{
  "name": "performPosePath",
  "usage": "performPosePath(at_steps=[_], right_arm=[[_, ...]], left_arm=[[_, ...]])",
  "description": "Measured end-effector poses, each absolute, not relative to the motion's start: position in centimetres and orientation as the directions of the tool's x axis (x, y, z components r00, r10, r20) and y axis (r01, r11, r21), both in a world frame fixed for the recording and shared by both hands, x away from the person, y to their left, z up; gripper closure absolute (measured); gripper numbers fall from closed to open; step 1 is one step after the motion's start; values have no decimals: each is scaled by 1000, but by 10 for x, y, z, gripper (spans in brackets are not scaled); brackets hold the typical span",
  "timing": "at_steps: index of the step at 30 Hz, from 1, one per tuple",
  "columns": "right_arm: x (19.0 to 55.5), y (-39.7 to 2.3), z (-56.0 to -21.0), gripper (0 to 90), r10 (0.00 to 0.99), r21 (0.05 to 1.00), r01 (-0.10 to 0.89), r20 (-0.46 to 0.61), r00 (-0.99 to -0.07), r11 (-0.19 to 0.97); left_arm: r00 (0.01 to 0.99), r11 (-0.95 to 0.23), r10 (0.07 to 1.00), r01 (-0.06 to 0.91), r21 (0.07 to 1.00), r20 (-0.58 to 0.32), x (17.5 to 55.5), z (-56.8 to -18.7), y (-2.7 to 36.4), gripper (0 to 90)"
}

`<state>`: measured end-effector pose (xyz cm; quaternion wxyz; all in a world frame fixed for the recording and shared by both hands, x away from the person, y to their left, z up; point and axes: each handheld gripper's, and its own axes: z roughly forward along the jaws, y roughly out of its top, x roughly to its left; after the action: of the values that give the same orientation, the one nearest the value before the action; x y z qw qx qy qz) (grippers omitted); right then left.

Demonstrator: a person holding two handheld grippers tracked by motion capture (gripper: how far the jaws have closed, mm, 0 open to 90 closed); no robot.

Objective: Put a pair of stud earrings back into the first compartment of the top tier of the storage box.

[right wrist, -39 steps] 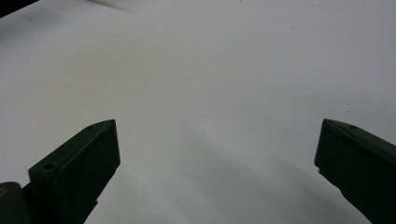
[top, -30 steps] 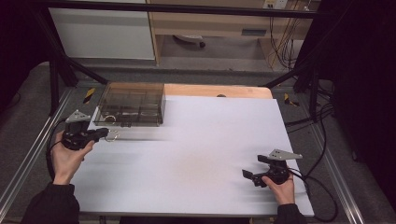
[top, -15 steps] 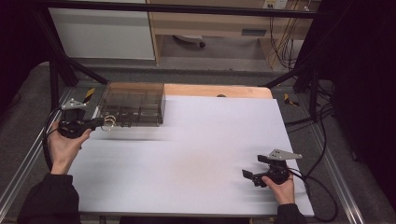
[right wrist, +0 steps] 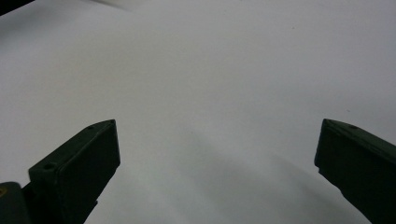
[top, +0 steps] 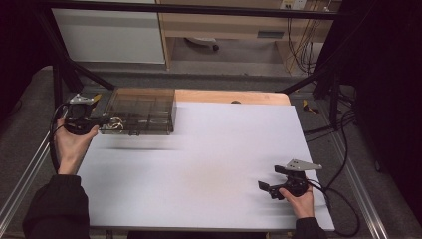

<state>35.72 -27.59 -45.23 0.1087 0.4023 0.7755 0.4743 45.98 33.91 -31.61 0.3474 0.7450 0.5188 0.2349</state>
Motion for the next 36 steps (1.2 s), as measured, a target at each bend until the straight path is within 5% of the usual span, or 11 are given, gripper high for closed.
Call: performPosePath(at_steps=[36], right_arm=[[357,-276,-452,7,723,825,519,216,-656,225]], left_arm=[[290,-219,957,658,720,27,494,-360,342,845]])
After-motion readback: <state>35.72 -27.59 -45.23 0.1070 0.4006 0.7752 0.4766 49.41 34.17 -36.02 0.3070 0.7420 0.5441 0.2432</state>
